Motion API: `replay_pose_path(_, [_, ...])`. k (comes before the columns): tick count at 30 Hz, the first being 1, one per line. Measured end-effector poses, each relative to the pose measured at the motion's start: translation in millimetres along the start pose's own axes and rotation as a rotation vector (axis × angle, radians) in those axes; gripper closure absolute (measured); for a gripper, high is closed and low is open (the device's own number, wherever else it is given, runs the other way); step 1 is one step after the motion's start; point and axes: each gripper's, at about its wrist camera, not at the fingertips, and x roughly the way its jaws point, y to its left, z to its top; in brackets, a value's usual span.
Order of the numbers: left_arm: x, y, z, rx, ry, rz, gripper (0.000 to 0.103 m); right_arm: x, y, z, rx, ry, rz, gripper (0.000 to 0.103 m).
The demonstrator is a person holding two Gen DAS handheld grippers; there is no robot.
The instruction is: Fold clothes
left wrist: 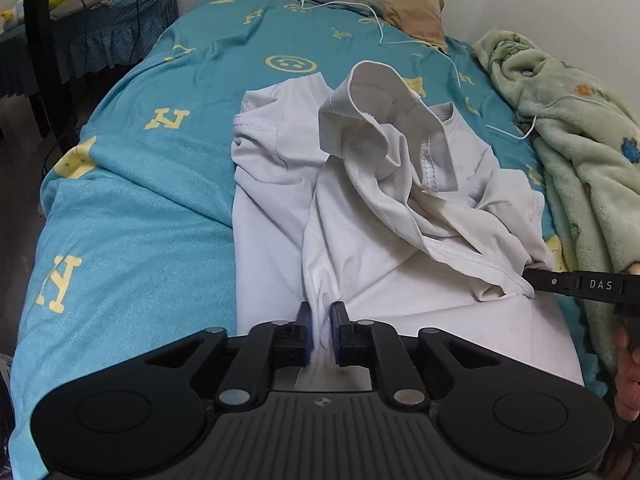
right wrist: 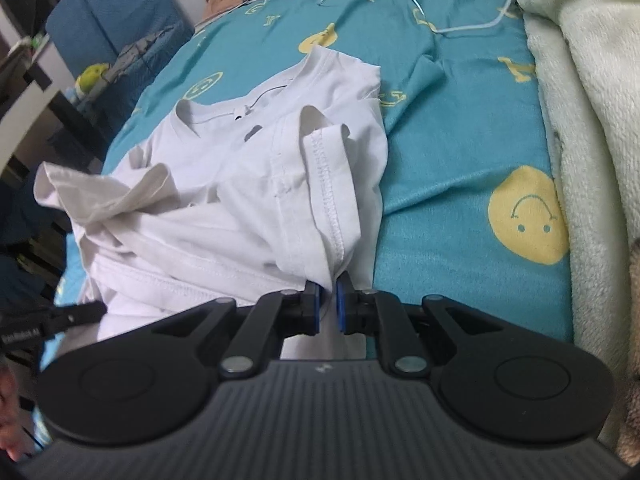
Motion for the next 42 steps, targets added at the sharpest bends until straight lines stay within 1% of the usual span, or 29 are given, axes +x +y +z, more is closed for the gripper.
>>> replay_pose_path(1, [-6, 1, -1, -0.017, -0.007, -0.005, 0.077, -3, -1, 1, 0.018, -0.001, 0.008, 0.09])
replay_pose_path(2, [-13, 2, -2, -0.036, -0.016, -0.011, 0.072, -8, -2, 2, 0.038, -0.006, 0.016, 0.09])
replay_pose_path(4, [-31, 5, -5, -0.092, -0.04, -0.039, 0.058, -22, -4, 1, 0.083, -0.019, 0.039, 0.09])
replay_pose_path(6, [-49, 11, -11, -0.167, -0.059, -0.076, 0.05, -41, -6, -2, 0.139, -0.038, 0.072, 0.09])
replay_pose_path(8, [-64, 14, -19, -0.239, -0.056, -0.142, 0.046, -61, -10, -6, 0.202, -0.057, 0.109, 0.09])
replay_pose_path(10, [-75, 16, -31, -0.322, -0.029, -0.213, 0.036, -79, -14, -16, 0.284, -0.062, 0.162, 0.09])
replay_pose_path(12, [-81, 20, -46, -0.405, 0.004, -0.267, 0.034, -94, -16, -29, 0.36, -0.055, 0.216, 0.09])
replay_pose_path(14, [-81, 26, -60, -0.49, 0.035, -0.307, 0.028, -105, -15, -44, 0.425, -0.038, 0.261, 0.09])
replay_pose_path(15, [-79, 29, -66, -0.533, 0.05, -0.323, 0.024, -107, -14, -53, 0.458, -0.021, 0.281, 0.089])
replay_pose_path(17, [-69, 34, -75, -0.603, 0.093, -0.347, 0.024, -104, -12, -71, 0.53, 0.03, 0.313, 0.087])
replay_pose_path(18, [-62, 36, -78, -0.632, 0.115, -0.352, 0.024, -100, -11, -79, 0.562, 0.064, 0.325, 0.083])
replay_pose_path(19, [-55, 38, -81, -0.659, 0.138, -0.355, 0.024, -95, -9, -88, 0.593, 0.097, 0.338, 0.074])
replay_pose_path(20, [-48, 40, -82, -0.679, 0.158, -0.356, 0.024, -90, -8, -96, 0.625, 0.125, 0.349, 0.07])
replay_pose_path(22, [-35, 39, -85, -0.695, 0.193, -0.348, 0.024, -81, -7, -111, 0.694, 0.164, 0.363, 0.051])
replay_pose_path(24, [-24, 38, -88, -0.698, 0.223, -0.364, 0.024, -72, -8, -122, 0.756, 0.201, 0.387, 0.044])
replay_pose_path(27, [-12, 36, -88, -0.716, 0.229, -0.381, 0.024, -60, -11, -126, 0.809, 0.22, 0.396, 0.043])
replay_pose_path(29, [-5, 36, -87, -0.729, 0.219, -0.386, 0.028, -55, -16, -125, 0.844, 0.195, 0.355, 0.043])
replay_pose_path(30, [-4, 37, -86, -0.736, 0.202, -0.385, 0.032, -53, -20, -125, 0.864, 0.176, 0.333, 0.043])
replay_pose_path(32, [-3, 40, -86, -0.765, 0.173, -0.383, 0.035, -51, -30, -123, 0.898, 0.125, 0.311, 0.043])
replay_pose_path(33, [-3, 43, -87, -0.785, 0.161, -0.383, 0.042, -50, -32, -121, 0.904, 0.11, 0.311, 0.044])
replay_pose_path(34, [-4, 45, -88, -0.804, 0.145, -0.379, 0.051, -49, -33, -118, 0.897, 0.105, 0.312, 0.049])
replay_pose_path(35, [-5, 47, -89, -0.818, 0.128, -0.379, 0.055, -48, -31, -116, 0.879, 0.102, 0.304, 0.056])
replay_pose_path(36, [-7, 48, -90, -0.828, 0.112, -0.381, 0.064, -48, -28, -113, 0.851, 0.098, 0.29, 0.076])
replay_pose_path(37, [-9, 49, -90, -0.834, 0.097, -0.385, 0.071, -48, -25, -110, 0.821, 0.09, 0.277, 0.086])
replay_pose_path(38, [-10, 50, -91, -0.837, 0.083, -0.388, 0.071, -50, -24, -109, 0.807, 0.079, 0.278, 0.087])
replay_pose_path(39, [-11, 49, -91, -0.836, 0.071, -0.393, 0.077, -51, -23, -108, 0.798, 0.068, 0.284, 0.09])
replay_pose_path(40, [-13, 48, -90, -0.831, 0.055, -0.399, 0.082, -53, -22, -106, 0.784, 0.056, 0.288, 0.092])
replay_pose_path(42, [-19, 46, -86, -0.82, 0.023, -0.416, 0.085, -58, -22, -102, 0.753, 0.029, 0.292, 0.092])
